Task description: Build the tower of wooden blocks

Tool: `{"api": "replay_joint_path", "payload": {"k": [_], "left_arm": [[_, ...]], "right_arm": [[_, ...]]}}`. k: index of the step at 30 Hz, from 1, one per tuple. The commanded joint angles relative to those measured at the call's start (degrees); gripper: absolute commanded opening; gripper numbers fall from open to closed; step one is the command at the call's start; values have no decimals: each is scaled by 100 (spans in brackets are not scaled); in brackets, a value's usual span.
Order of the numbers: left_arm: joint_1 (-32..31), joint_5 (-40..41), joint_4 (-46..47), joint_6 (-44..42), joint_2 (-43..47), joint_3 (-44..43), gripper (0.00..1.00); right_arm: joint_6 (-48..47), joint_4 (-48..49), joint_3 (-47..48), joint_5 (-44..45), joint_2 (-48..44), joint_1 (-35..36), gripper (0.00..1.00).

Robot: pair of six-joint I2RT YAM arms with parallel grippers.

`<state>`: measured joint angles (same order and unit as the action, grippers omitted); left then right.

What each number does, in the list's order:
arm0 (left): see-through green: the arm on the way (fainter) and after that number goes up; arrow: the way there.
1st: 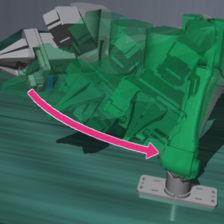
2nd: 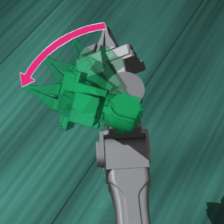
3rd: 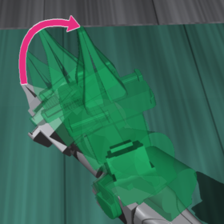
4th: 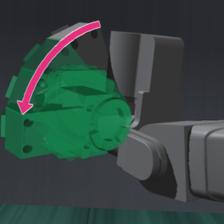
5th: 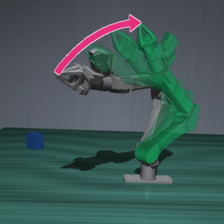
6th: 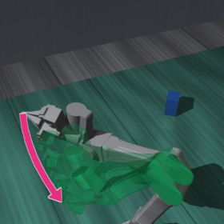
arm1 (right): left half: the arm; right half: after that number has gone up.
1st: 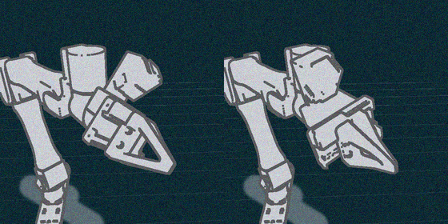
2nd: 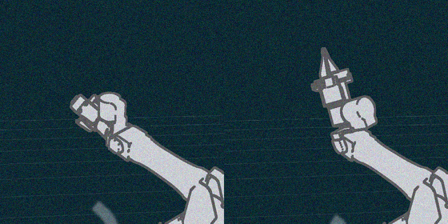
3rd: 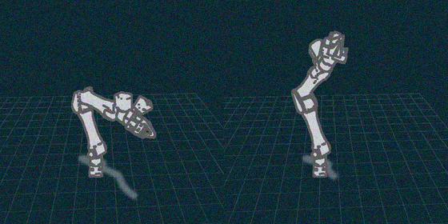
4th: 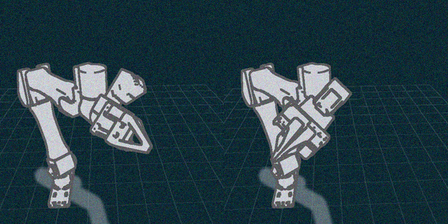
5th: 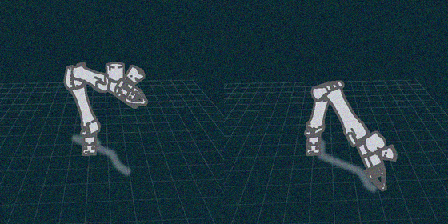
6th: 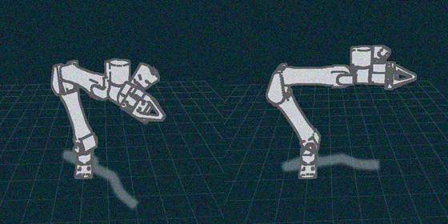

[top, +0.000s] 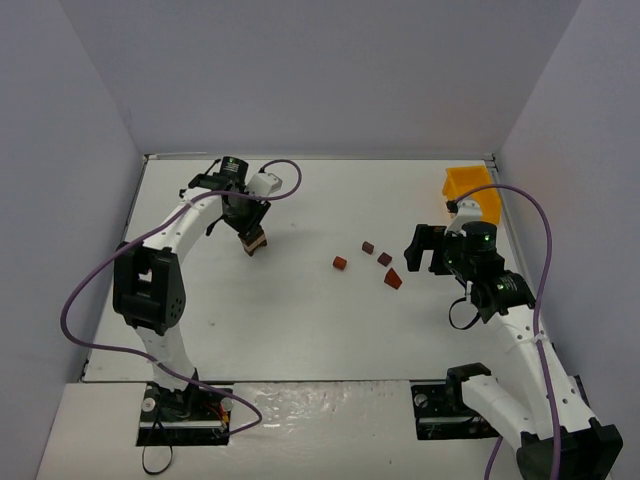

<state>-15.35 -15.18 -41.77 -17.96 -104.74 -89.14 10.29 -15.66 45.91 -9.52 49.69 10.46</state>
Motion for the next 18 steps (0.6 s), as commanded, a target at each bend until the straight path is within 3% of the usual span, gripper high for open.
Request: {"api": "replay_joint_path", "payload": {"k": [1,18], "left_arm": [[33,-46,179,-19,71,-350,0],[33,-56,239,38,-20,-323,0]], "right_arm": [[-84,248,173,-76,53,-23,100],[-80,256,155,-85,76,-18,100]]}}
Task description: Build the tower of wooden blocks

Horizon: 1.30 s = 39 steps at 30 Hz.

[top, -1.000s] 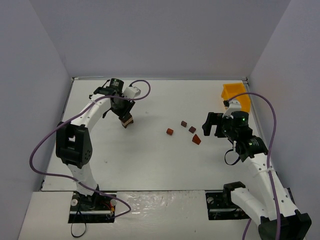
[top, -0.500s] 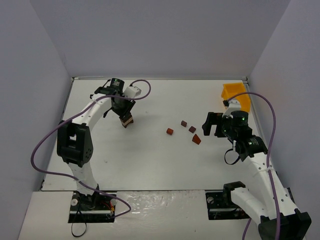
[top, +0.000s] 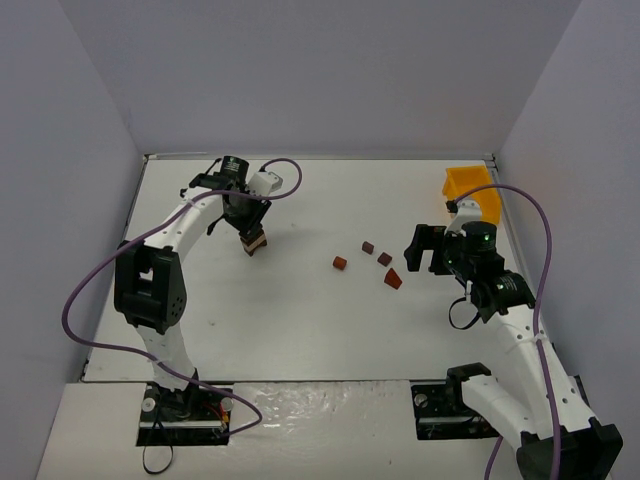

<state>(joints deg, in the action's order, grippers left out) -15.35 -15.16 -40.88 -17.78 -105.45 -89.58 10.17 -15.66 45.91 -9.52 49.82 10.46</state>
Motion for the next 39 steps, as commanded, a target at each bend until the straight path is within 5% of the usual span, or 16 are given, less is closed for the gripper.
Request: {"api": "replay_joint_path", "payload": {"k": [1,30,39], "left_arm": [[33,-65,151,20,51,-271,0],[24,-8,130,17,-1,-244,0],[24,8,124,-41,-10,-227,8]], "right_arm": [[-77,256,155,-77,54,-26,100],[-68,277,135,-138,54,-18,100],[-60,283,85,-147,19,-18,100]]}}
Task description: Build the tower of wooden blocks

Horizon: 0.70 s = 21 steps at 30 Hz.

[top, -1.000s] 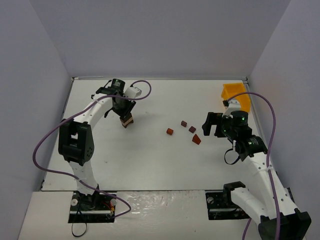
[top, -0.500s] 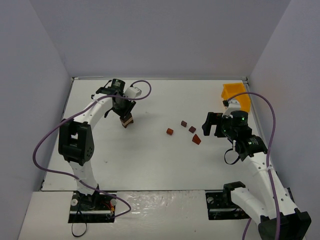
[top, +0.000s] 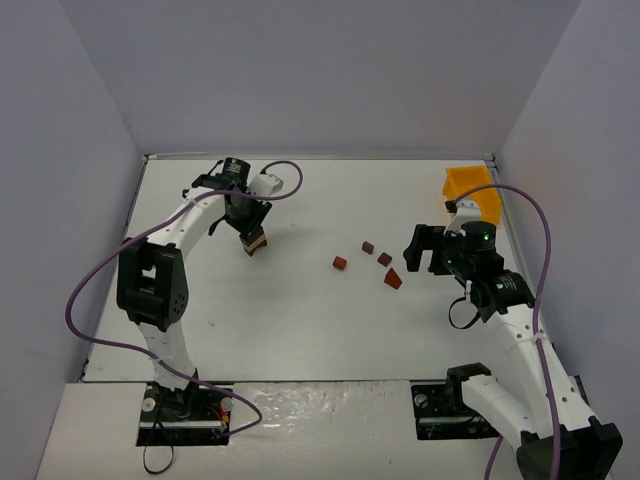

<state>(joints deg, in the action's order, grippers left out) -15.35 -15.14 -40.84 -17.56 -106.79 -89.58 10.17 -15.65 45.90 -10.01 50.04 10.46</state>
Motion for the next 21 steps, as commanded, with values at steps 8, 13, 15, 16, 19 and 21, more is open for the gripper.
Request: {"api": "replay_joint_path", "payload": {"k": [8,13,15,16,19,21], "left_arm": [[24,-4,122,-113,123,-235,15],[24,-33,120,-142,114,-209,19],[24,-20,129,-155,115,-200,19],[24,-16,129,-154,121,-203,20],[24,-16,124,-151,132,-200,23],[24,-16,129,-151,132,-200,25]], "right_arm": [[-68,284,86,-98,-3,-19,100],[-60,299,77,-98,-3,-18,100],[-59,291,77,-107,-3,-22,100],[-59,291,77,-107,0,-18,100],[-59,291,77,-111,6,-18,100],[-59,291,77,-115,6,-18,100]]}}
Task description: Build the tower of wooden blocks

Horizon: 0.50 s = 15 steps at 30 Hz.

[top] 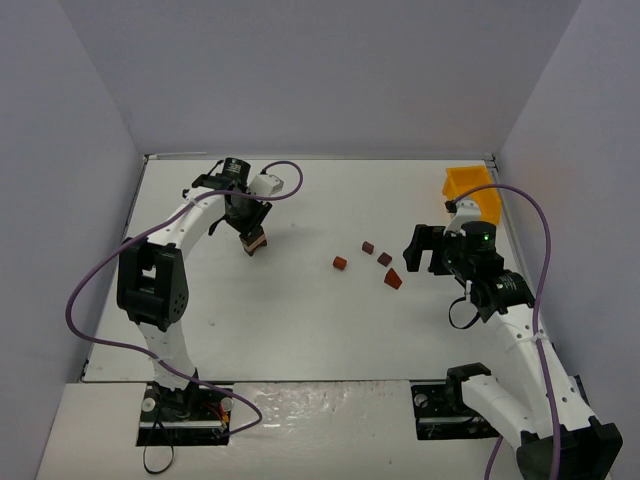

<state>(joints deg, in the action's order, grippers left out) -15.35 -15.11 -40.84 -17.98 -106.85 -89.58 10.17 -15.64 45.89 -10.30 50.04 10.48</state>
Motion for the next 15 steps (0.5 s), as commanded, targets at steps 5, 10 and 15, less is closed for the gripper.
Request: {"api": "replay_joint_path", "payload": {"k": [5,10,15], "left_arm": [[15,-35,126,-101,138,-212,31],[15,-35,120,-85,136,-218,38],[9,-12,120,-71,138,-235,43]], "right_arm": [[-54,292,78,-95,6,-25,100],[-59,298,69,-104,6,-20,100],[-57,298,76,-113,14,-20,100]]}}
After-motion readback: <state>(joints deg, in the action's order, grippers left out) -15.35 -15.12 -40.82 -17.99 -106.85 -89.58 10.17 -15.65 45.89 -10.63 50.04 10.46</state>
